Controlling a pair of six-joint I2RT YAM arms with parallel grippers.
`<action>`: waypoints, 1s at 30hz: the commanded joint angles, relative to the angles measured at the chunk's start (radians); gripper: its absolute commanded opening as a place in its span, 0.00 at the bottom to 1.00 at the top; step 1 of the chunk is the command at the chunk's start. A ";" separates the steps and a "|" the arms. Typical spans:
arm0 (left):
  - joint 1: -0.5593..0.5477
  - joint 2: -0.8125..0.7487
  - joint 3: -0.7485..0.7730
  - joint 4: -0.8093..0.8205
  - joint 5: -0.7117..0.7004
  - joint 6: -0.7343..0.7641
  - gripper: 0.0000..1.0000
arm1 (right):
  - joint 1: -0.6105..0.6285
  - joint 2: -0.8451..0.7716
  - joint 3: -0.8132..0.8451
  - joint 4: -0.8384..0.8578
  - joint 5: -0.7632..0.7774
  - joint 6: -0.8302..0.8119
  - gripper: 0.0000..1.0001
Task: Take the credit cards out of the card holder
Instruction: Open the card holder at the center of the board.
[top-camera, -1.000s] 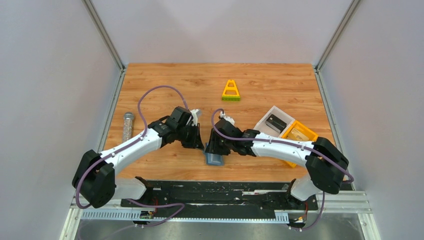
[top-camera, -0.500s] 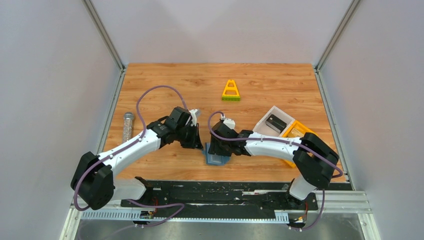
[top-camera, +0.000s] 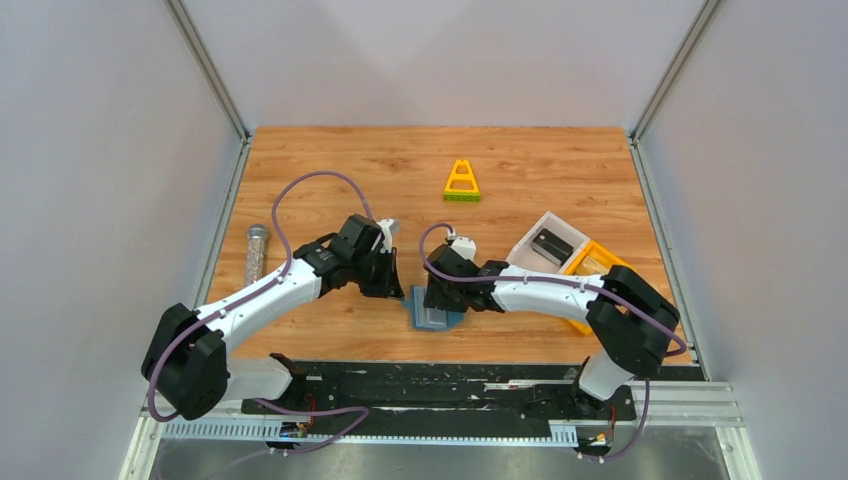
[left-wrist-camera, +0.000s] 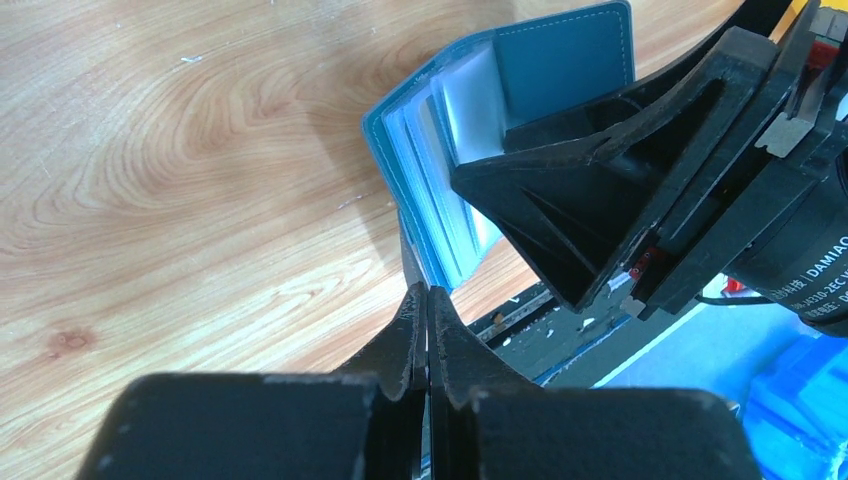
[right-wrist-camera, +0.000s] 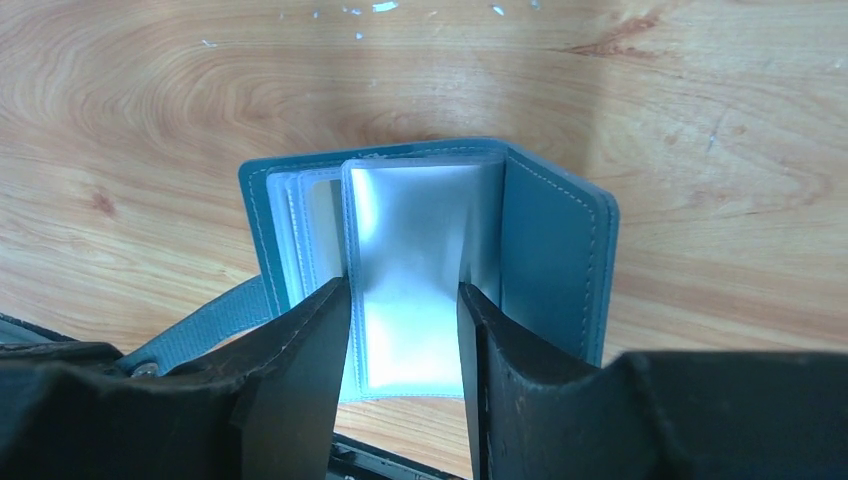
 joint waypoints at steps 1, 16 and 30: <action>-0.003 -0.028 -0.002 0.003 -0.010 0.017 0.00 | -0.006 -0.049 -0.014 -0.027 0.036 0.004 0.44; -0.004 -0.022 -0.005 0.003 -0.018 0.018 0.00 | -0.019 -0.128 -0.041 -0.127 0.114 0.016 0.45; -0.003 -0.010 -0.002 0.002 -0.020 0.020 0.00 | -0.039 -0.229 -0.115 -0.191 0.136 0.029 0.42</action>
